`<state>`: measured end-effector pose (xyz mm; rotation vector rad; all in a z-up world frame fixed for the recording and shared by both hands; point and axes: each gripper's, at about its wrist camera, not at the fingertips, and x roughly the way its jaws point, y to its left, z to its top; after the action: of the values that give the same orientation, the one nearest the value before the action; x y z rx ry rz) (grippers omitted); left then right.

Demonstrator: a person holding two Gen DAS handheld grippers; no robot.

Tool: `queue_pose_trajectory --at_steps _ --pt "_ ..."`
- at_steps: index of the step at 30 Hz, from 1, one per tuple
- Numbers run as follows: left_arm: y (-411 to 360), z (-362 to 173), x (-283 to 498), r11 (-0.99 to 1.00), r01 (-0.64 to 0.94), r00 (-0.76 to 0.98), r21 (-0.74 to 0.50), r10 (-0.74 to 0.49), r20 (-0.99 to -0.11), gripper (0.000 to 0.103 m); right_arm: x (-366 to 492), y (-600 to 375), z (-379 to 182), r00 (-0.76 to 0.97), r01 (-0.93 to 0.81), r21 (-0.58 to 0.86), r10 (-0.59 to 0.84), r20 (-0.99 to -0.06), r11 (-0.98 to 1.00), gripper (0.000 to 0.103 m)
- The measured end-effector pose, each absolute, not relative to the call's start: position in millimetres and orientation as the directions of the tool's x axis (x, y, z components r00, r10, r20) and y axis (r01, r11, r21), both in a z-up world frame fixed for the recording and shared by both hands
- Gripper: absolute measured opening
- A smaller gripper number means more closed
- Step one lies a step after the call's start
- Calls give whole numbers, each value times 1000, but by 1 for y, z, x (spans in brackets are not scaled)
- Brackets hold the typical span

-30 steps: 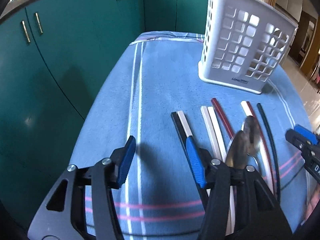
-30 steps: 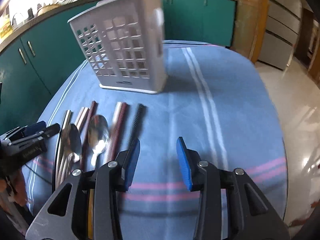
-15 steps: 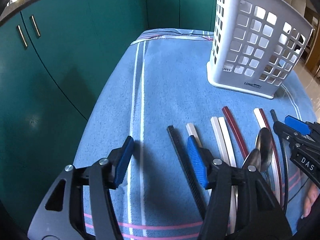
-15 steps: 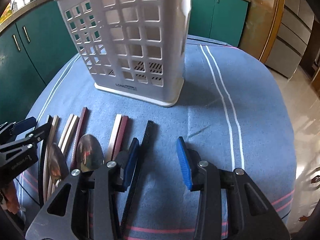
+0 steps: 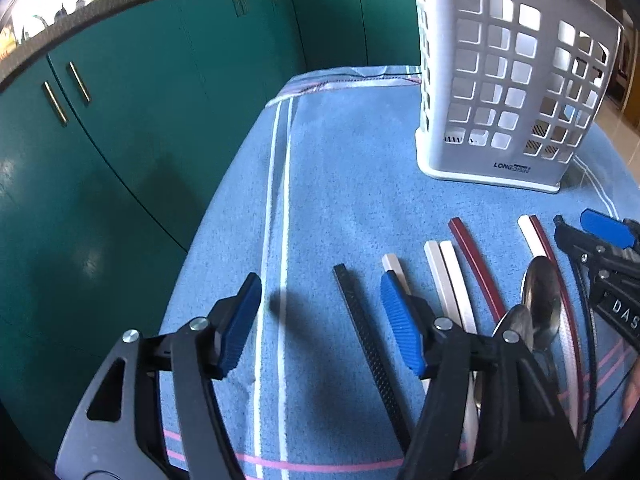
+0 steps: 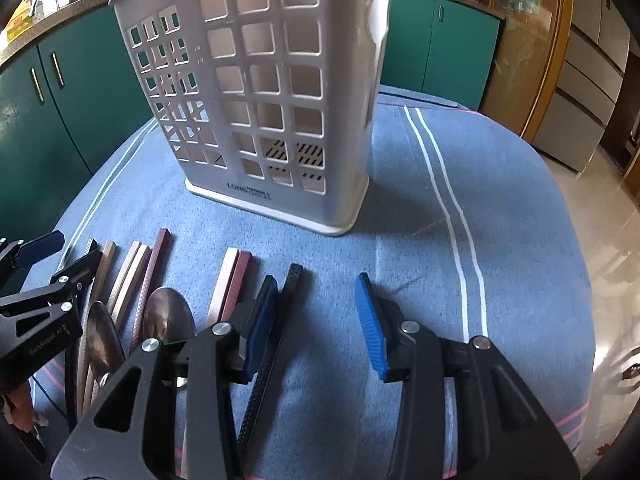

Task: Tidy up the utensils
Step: 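Lower the left gripper and grasp a black chopstick while the right gripper grasps another black chopstick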

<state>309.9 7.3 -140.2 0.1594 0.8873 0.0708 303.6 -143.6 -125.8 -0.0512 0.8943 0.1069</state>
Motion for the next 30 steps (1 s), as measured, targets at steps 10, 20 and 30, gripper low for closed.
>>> queue_pose_trajectory --at_steps 10,20,30 --pt "21 -142 313 995 -78 611 69 102 -785 76 306 -150 -129 623 -88 -18 40 -781 996 42" --pt "17 -142 326 998 -55 568 33 58 -821 74 306 -150 -131 623 -97 -9 54 -780 995 44" --pt "11 -140 325 999 -24 562 41 48 -826 59 307 -136 -126 622 -118 -55 31 -783 992 40"
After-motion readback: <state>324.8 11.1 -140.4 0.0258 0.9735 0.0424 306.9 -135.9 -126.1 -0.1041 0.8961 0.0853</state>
